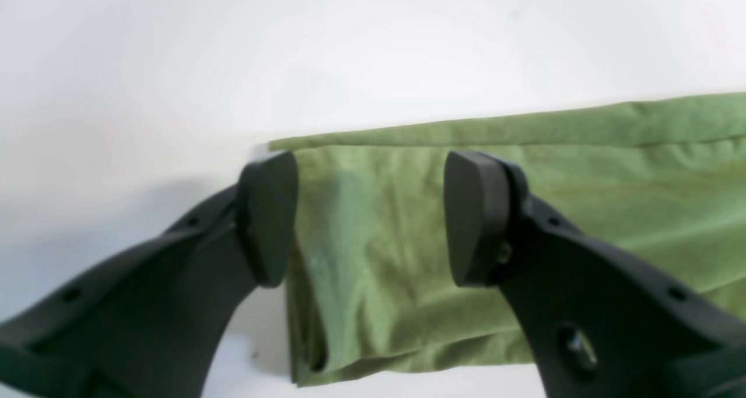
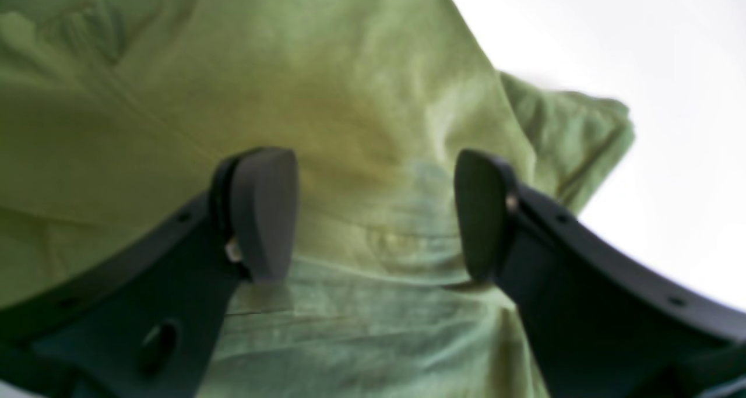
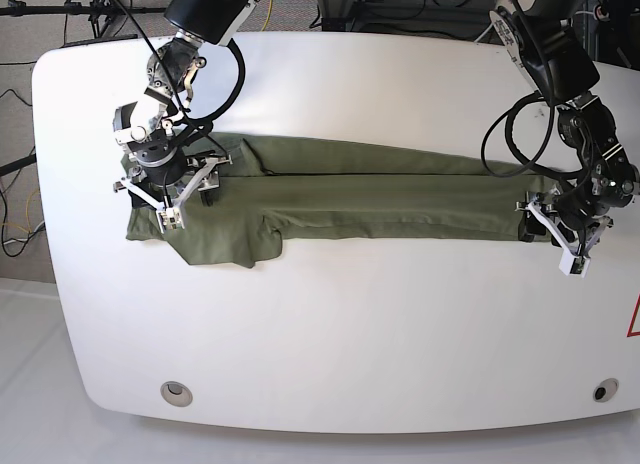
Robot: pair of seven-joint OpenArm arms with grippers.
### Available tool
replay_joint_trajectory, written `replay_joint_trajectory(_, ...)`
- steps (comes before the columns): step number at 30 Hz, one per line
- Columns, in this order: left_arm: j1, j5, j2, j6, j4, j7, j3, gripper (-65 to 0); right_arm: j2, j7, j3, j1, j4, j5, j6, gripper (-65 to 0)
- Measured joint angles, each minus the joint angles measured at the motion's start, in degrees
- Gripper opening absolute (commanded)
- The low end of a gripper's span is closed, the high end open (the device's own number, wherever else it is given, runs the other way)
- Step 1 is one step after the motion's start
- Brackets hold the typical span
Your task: Fold the T-shirt properly
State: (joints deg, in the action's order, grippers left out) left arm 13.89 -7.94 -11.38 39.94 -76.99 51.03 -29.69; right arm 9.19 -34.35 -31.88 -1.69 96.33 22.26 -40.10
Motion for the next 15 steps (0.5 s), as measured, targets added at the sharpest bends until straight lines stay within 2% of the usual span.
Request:
replay_joint_trajectory(3,0.07,-0.15,0.07,0.0,-0.85,0.15,0.09,-29.1,0.02,-0.09,0.02,0.07,0.0,-0.02,-0.04,-25.6)
replay_joint_trajectory(8,0.76,-0.15,0.04,0.0,0.72,0.55,-0.42,-30.3,0.0,0.09,0.26,-0.02,0.04,0.0,0.0,-30.6)
replay_joint_trajectory(11,1.03,0.7,0.28,-0.07,2.19,2.67,-0.42,-33.1,0.0,0.13,0.39,0.0,0.04,0.09,0.0,-33.0)
replay_joint_trajectory(13,0.79,0.74,0.5,-0.02,2.91,4.48,-0.42,-37.5,0.04,0.22,0.57,0.0,0.04,0.17,-0.07,-34.1)
replay_joint_trajectory(15,0.7,0.72,0.57,0.0,3.13,6.29,-0.42,-52.9,0.04,0.22,0.61,-0.02,0.04,0.2,-0.11,-35.1)
